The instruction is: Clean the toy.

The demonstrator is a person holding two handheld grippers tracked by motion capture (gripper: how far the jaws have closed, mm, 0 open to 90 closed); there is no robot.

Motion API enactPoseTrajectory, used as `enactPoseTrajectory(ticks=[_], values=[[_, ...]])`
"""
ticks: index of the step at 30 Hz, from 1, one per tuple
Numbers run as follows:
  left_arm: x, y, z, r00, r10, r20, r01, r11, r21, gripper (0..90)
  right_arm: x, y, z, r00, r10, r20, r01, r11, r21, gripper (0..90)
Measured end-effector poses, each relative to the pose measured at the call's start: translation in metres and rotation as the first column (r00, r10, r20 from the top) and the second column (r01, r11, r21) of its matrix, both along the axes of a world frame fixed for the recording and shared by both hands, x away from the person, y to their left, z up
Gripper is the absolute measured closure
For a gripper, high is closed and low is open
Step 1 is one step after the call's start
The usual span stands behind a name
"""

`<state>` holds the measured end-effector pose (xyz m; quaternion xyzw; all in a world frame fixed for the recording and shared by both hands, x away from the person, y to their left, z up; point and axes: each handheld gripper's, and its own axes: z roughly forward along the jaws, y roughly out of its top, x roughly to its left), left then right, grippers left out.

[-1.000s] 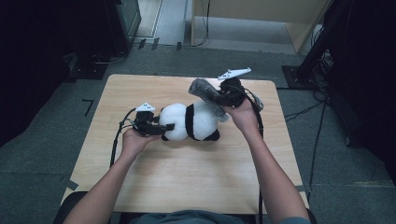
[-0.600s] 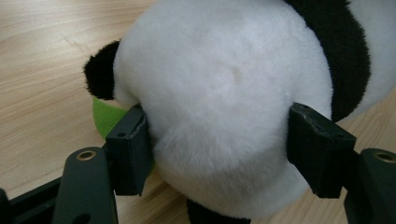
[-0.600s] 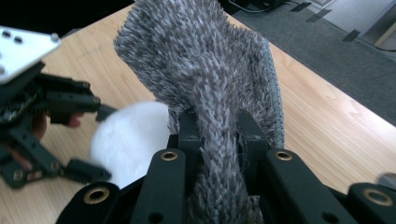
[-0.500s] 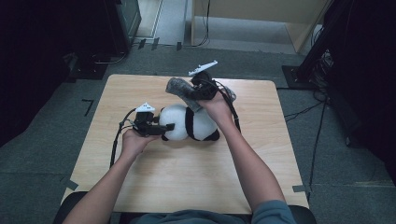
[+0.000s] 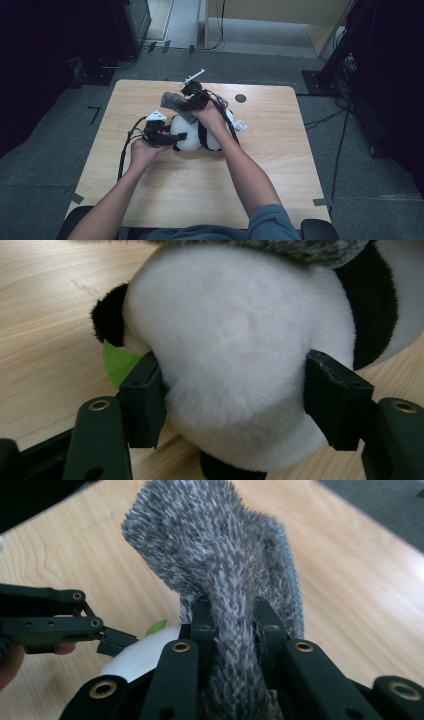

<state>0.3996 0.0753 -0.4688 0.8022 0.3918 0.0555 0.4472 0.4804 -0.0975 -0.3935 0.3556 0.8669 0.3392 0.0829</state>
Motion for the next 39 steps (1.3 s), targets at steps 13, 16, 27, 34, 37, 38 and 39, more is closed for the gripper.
enactPoseTrajectory(ticks=[13, 16, 27, 34, 37, 38, 39], values=[[-0.001, 0.000, -0.003, 0.9997, 0.018, -0.014, -0.018, 0.9998, -0.011, 37.9, 0.014, -0.013, -0.010, 0.9977, -0.037, -0.056, 0.034, 0.998, -0.052, 77.0], [-0.001, 0.000, -0.003, 0.9997, 0.017, -0.017, -0.017, 0.9998, -0.010, 37.8, 0.016, -0.022, -0.008, 0.9967, -0.059, -0.055, 0.055, 0.996, -0.071, 77.0], [0.000, -0.001, -0.003, 0.9998, 0.015, -0.015, -0.015, 0.9999, -0.002, 37.9, 0.023, -0.071, -0.001, 0.9890, -0.133, -0.066, 0.127, 0.988, -0.084, 76.6], [0.000, -0.001, -0.004, 0.9998, 0.012, -0.017, -0.012, 0.9999, 0.004, 37.9, 0.022, -0.096, 0.005, 0.9816, -0.182, -0.057, 0.177, 0.981, -0.074, 76.4], [0.000, -0.001, -0.004, 0.9997, 0.015, -0.017, -0.015, 0.9999, 0.000, 37.9, 0.021, -0.107, 0.006, 0.9785, -0.199, -0.055, 0.195, 0.978, -0.075, 76.4], [0.000, -0.001, -0.004, 0.9997, 0.015, -0.017, -0.015, 0.9999, 0.000, 37.9, 0.021, -0.110, 0.006, 0.9767, -0.207, -0.058, 0.203, 0.977, -0.071, 76.5], [0.000, -0.001, -0.004, 0.9997, 0.016, -0.019, -0.016, 0.9999, -0.002, 37.8, 0.021, -0.113, 0.006, 0.9758, -0.211, -0.057, 0.207, 0.976, -0.071, 76.4]])
